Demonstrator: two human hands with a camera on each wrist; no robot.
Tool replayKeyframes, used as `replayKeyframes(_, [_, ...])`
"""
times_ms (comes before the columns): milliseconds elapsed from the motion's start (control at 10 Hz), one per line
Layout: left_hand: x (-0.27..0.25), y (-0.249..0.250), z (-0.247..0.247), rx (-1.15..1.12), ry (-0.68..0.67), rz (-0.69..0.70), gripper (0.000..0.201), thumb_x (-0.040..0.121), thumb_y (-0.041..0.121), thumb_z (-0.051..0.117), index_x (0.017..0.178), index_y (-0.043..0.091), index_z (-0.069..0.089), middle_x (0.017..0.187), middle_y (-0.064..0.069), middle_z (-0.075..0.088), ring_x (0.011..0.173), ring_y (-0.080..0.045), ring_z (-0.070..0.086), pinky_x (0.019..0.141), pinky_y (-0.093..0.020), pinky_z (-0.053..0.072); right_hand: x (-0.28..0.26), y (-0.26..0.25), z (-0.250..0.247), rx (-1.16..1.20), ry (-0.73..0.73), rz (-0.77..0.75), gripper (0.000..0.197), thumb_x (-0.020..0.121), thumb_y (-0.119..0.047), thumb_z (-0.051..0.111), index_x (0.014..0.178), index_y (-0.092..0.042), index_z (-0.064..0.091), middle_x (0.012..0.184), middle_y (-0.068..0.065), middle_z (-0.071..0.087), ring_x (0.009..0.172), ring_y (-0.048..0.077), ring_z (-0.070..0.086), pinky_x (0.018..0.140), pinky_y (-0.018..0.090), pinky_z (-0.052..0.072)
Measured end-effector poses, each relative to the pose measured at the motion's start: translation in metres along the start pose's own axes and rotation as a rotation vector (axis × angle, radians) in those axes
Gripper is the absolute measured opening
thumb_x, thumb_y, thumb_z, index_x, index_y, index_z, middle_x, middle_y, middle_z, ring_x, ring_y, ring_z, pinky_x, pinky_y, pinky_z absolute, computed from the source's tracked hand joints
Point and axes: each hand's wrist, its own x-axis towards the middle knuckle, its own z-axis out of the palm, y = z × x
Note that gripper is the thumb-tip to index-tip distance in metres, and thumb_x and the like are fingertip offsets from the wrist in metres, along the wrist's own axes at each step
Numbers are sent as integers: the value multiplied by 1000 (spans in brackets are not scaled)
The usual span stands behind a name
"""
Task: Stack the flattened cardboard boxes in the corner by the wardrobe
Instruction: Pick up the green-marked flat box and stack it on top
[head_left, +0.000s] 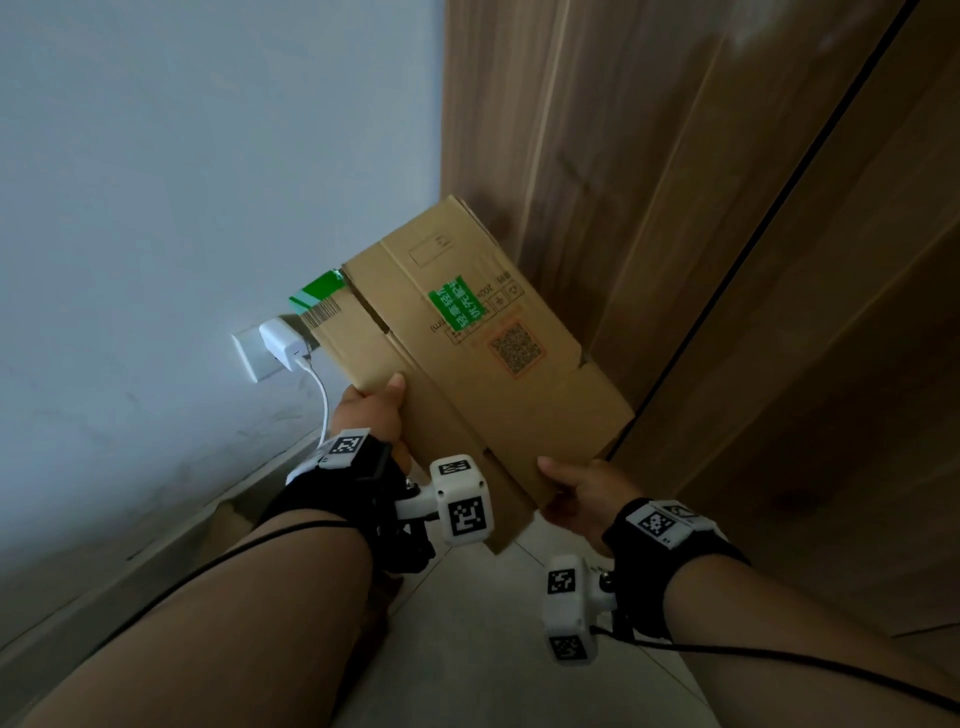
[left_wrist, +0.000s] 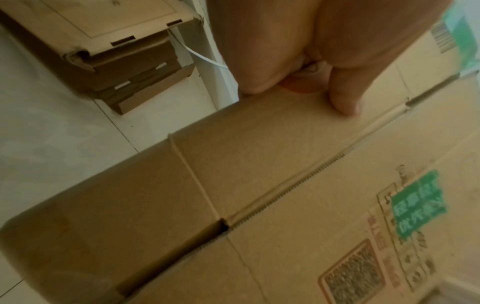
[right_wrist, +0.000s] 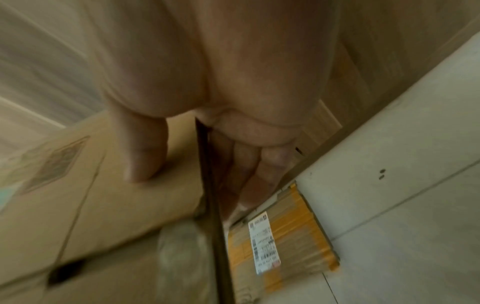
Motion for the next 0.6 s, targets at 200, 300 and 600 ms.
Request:
replayKeyframes(200, [18, -20, 19, 126, 5, -69, 40, 92, 29, 50, 127, 10, 51, 121, -13, 59, 110, -35, 58, 93, -39, 47, 31, 37, 0, 196, 61, 35, 28, 92, -1, 50, 116, -13, 54, 117, 11, 62, 90, 30, 60, 63, 38, 50])
replayKeyframes(300, [35, -37, 28, 79, -101, -70, 34, 85, 15, 55, 120, 15, 57, 126, -19, 62, 107, -36, 62, 97, -47, 49, 50, 57, -5, 265, 93, 49, 39, 93, -2, 48, 130, -15, 48, 125, 13, 59, 93, 32, 60, 68, 42, 51])
replayKeyframes(600, [68, -68, 35, -59, -73, -247, 49, 91, 5, 46, 139, 16, 41, 138, -10, 52, 77, -5, 53, 67, -9, 41, 125, 68, -20, 195, 178, 98, 46, 93, -4, 50, 137, -13, 41, 132, 16, 54, 110, 37, 56, 83, 47, 48])
